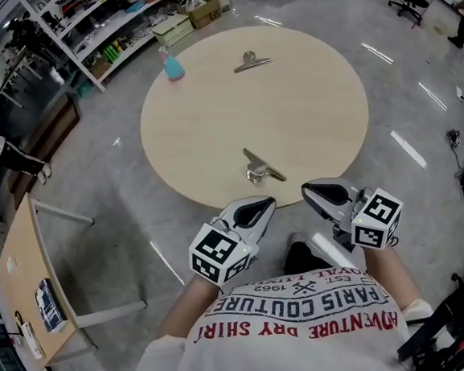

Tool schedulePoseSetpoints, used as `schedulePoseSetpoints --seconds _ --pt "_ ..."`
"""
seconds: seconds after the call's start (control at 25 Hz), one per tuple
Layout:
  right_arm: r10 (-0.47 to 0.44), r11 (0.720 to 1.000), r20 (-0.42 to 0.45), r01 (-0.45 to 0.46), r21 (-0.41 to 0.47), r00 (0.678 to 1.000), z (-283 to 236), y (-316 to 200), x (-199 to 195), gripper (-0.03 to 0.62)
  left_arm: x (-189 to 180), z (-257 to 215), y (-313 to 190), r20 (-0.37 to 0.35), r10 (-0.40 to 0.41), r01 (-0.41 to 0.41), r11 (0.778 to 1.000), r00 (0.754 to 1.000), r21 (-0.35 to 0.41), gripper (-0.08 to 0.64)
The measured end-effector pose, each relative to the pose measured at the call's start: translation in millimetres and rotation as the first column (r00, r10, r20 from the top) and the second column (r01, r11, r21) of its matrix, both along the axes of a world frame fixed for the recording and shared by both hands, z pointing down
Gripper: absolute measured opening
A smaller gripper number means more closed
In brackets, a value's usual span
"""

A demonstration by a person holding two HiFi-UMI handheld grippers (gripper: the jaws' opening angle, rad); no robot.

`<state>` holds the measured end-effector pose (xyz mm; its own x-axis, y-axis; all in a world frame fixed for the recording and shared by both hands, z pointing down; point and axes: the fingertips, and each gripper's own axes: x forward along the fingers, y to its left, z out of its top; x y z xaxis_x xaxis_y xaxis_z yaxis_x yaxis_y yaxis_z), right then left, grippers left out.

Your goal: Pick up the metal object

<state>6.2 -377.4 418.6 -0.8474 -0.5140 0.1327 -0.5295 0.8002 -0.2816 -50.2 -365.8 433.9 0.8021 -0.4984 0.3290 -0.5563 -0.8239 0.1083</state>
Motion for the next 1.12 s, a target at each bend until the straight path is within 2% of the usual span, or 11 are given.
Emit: schedulePoseSetpoints --seconds 0.12,0.24,0.32,0.48,0.56,0.68,0.76,0.88,1.12 --pt "-0.007 1.000 0.000 0.007 -0.005 1.000 2 -18 2 0.002 -3 1 -21 0.023 -0.038 0.038 0.999 0.999 0.013 0.004" --pt "-0.011 1.000 0.000 0.011 -0.008 1.000 2 -34 6 0.002 -7 11 -47 0.058 -0.066 0.066 0.998 0.996 0.009 0.100" --pt "-0.006 1.000 0.004 0.006 -0.017 1.000 5 -41 12 0.002 -9 22 -64 0.091 -0.078 0.077 0.997 0.993 0.012 0.135" --pt "0.013 0.999 0.002 -0.012 -0.043 1.000 15 -53 26 0.002 -13 60 -99 0.184 -0.064 0.065 0.998 0.981 -0.004 0.264" --pt "0.025 0.998 -0.003 -0.025 -0.061 1.000 22 -64 38 0.002 -17 101 -119 0.284 -0.038 0.058 0.996 0.958 -0.063 0.271" --pt "0.044 0.993 -0.020 -0.046 -0.112 0.999 38 -84 62 0.002 -26 184 -149 0.446 0.021 0.072 0.979 0.895 -0.189 0.328" --pt "0.042 0.989 -0.022 -0.045 -0.137 0.999 47 -93 69 0.002 -27 214 -161 0.495 0.051 0.073 0.971 0.867 -0.228 0.334" --pt "0.021 0.989 -0.007 -0.022 -0.150 1.000 49 -102 66 0.002 -28 234 -166 0.529 0.076 0.064 0.968 0.845 -0.241 0.324" --pt "0.010 0.988 -0.009 -0.011 -0.157 1.000 51 -103 63 0.002 -29 239 -160 0.511 0.067 0.081 0.962 0.857 -0.262 0.297"
